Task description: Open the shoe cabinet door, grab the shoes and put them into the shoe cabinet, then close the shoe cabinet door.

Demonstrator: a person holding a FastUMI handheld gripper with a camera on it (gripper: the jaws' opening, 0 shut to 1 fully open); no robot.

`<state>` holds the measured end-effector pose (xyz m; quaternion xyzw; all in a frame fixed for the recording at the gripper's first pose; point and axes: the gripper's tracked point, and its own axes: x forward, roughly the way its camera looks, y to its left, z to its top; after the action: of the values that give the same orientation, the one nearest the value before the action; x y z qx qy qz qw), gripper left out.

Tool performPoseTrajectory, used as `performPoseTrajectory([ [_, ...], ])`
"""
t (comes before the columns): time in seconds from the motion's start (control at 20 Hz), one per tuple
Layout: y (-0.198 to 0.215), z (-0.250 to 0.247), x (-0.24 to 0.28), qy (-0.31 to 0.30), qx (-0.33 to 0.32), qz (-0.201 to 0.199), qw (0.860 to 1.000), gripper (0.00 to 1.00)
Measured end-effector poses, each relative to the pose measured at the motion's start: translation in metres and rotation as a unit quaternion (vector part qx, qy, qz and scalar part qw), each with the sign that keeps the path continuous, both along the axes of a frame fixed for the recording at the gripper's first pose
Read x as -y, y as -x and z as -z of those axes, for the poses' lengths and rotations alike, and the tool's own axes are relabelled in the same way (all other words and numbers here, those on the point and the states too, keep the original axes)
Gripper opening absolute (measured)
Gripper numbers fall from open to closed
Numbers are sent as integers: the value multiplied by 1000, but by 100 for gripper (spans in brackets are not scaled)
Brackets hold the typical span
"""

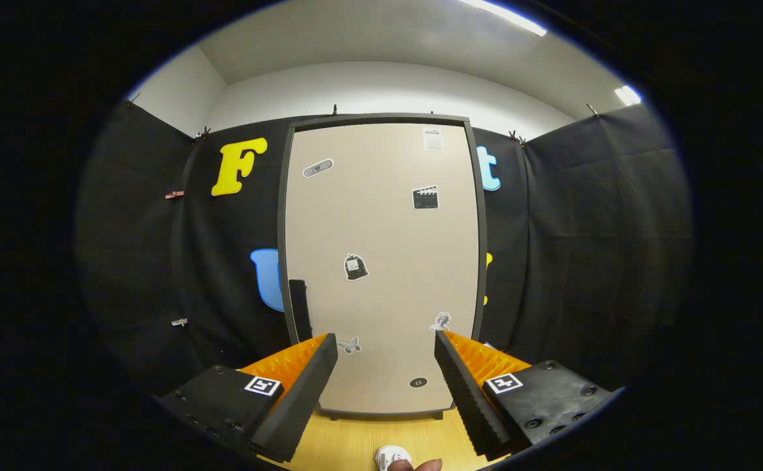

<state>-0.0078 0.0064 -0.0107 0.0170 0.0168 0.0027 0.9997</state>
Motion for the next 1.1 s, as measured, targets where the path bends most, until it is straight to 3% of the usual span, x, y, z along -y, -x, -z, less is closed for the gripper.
performPoseTrajectory([
  [0.75, -8, -1, -18, -3, 4, 1, 1000, 97],
  [1.1, -46, -9, -74, -17, 22, -25, 999, 98],
])
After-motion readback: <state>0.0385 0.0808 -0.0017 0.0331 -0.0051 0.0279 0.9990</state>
